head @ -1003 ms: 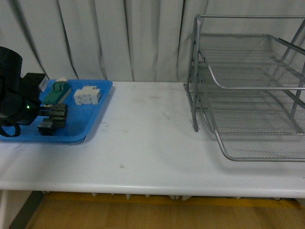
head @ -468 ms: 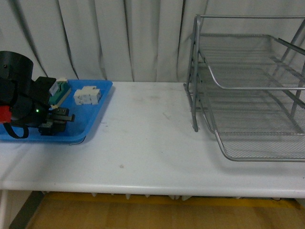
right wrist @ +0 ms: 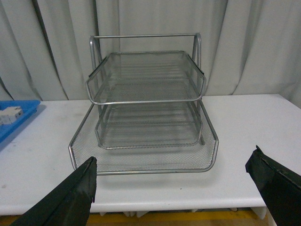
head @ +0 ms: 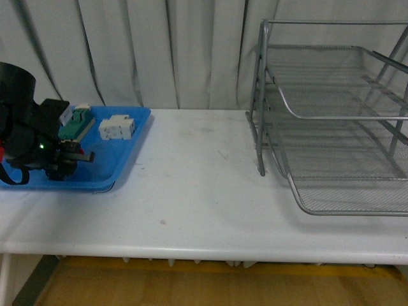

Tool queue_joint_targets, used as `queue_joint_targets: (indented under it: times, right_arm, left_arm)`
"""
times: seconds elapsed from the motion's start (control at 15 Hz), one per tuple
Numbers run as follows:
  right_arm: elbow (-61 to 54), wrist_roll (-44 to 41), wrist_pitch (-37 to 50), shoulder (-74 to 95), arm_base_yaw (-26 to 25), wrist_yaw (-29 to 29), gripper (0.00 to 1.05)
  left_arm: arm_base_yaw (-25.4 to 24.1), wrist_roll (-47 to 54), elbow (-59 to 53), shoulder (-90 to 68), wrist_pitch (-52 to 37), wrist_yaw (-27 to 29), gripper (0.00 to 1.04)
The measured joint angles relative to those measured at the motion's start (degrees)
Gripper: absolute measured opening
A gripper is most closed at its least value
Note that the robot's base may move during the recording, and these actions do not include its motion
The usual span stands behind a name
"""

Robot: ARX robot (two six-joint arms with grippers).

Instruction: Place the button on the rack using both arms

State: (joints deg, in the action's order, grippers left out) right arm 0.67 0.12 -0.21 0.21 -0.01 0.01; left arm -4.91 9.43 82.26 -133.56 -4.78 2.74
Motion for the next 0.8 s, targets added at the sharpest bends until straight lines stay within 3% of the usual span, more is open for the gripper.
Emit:
queue_joint_targets:
  times: [0.47, 0.74, 0.8]
  right_arm:
    - [0.0, 0.0, 0.0, 0.0, 0.0, 0.0, 0.98]
    - [0.0, 0.0, -0.02, 0.0, 0.0, 0.0, 0.98]
    - [0.0, 0.0, 0.0, 0.0, 0.0, 0.0, 0.98]
  left_arm:
    - [2.16, -6.08, -16.24, 25.66, -2.32, -2.29, 0.37]
    - [6.49, -7.58, -34.75, 49.31, -2.14, -2.75, 0.37]
    - [8.13, -8.31, -45.0, 64.17, 0.92, -0.68, 0.37]
